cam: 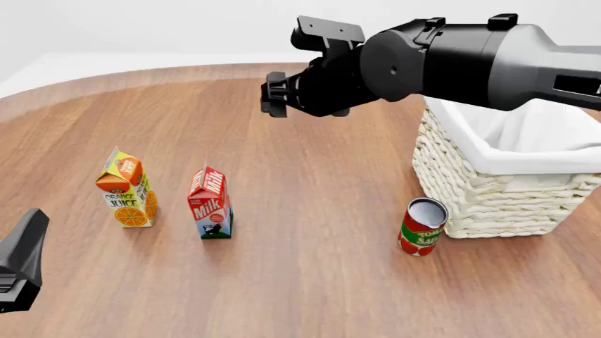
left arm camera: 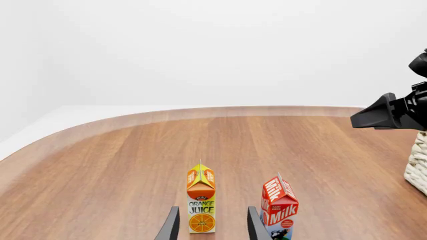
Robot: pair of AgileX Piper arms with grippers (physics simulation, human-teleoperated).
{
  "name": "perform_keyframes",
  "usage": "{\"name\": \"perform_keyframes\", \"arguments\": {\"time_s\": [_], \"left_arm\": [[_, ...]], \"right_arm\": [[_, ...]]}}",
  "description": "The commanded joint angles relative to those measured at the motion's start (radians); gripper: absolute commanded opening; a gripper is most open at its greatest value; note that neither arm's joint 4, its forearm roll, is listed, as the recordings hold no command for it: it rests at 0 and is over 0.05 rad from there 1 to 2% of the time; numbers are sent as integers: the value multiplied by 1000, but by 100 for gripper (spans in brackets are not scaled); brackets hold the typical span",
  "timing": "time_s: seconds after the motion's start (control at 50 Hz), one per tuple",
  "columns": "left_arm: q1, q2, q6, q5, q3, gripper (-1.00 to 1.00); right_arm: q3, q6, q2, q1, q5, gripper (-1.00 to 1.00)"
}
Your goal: Pick the milk and place it in the basket.
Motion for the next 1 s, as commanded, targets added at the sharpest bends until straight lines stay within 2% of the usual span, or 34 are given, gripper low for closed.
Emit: {"name": "perform_keyframes", "arguments": {"time_s": [0.02,0.18,0.38,0.4,0.46,0.48,1.0], "left_arm": [[0,0,0,0,0,100],[0,0,0,0,0,100],[0,0,0,0,0,100],[0,0,0,0,0,100],[0,0,0,0,0,100],[0,0,0,0,0,100],[0,0,0,0,0,100]], "right_arm": [[-54,29,53,25,3,100],[-85,55,86,47,2,100],[-123,113,120,70,-1,100],[-121,135,122,69,-10,100],[-122,152,125,71,-14,100],[-112,229,135,76,-34,100],[-107,245,156,78,-55,100]]}}
